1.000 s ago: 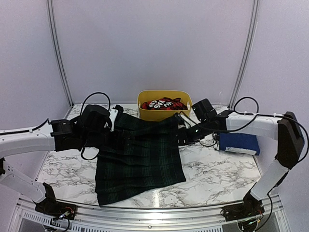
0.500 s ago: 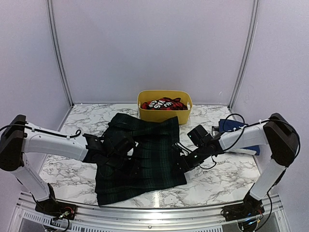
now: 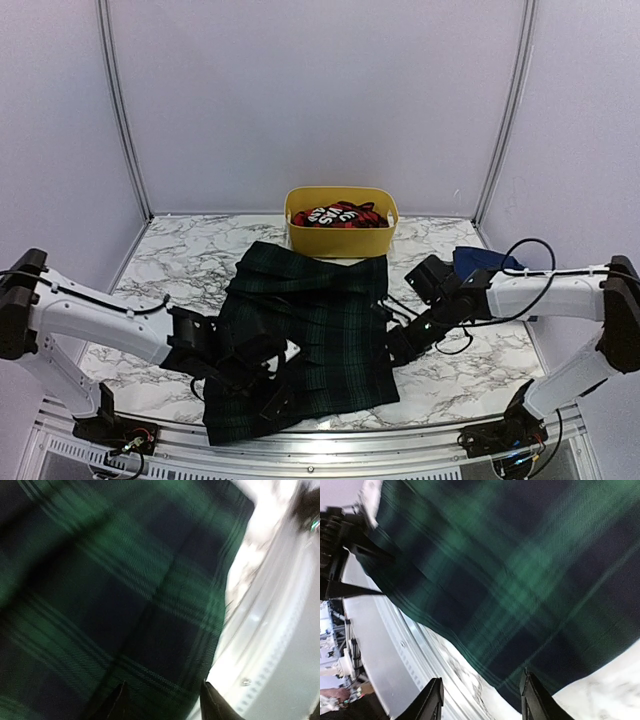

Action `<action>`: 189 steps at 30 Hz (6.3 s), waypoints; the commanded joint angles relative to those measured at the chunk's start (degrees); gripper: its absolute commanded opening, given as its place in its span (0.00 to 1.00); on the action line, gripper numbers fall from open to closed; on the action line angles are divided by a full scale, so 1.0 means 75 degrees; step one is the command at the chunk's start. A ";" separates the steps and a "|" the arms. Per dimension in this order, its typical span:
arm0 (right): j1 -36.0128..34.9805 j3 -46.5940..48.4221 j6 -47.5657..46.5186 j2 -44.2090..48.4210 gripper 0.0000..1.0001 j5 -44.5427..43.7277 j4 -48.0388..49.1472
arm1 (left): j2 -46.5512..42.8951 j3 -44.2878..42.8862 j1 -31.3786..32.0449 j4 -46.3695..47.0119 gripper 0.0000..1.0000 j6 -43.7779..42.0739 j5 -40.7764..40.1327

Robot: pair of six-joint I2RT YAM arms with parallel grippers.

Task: Fold and stack the mixed laundry pile
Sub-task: Move the flattened skirt to the center of the board, then smooth out the flattened skirt at the center of the board.

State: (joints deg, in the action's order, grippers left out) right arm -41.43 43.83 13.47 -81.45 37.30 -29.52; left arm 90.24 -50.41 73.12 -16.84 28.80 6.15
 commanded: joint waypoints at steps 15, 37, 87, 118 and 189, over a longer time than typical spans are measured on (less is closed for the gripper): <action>0.0702 0.2339 0.0724 -0.3056 0.41 -0.0666 0.2243 | 0.0809 -0.1432 -0.3671 0.0250 0.41 -0.0771 -0.0611; 0.0238 0.1562 -0.0056 -0.0764 0.42 -0.0114 0.0836 | -0.1361 -0.0306 -0.2632 0.0417 0.36 -0.0393 -0.0218; 0.4173 0.0892 0.1424 -0.1232 0.00 -0.0248 0.2541 | 0.2079 -0.2840 -0.6446 0.3747 0.00 0.0685 0.1921; 0.2364 0.1742 0.0865 -0.2145 0.26 -0.0264 0.2432 | 0.1820 -0.2324 -0.4578 0.1279 0.36 -0.2500 0.2529; 0.1143 0.0672 -0.0007 -0.2114 0.39 -0.0268 0.2091 | 0.1771 -0.1384 -0.0592 -0.0602 0.61 -0.2951 -0.2080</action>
State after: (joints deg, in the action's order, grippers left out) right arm -32.42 45.21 12.62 -95.61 38.22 -15.46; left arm 105.49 -63.55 73.41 -19.68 8.64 -6.61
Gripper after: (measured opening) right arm 0.392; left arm 0.626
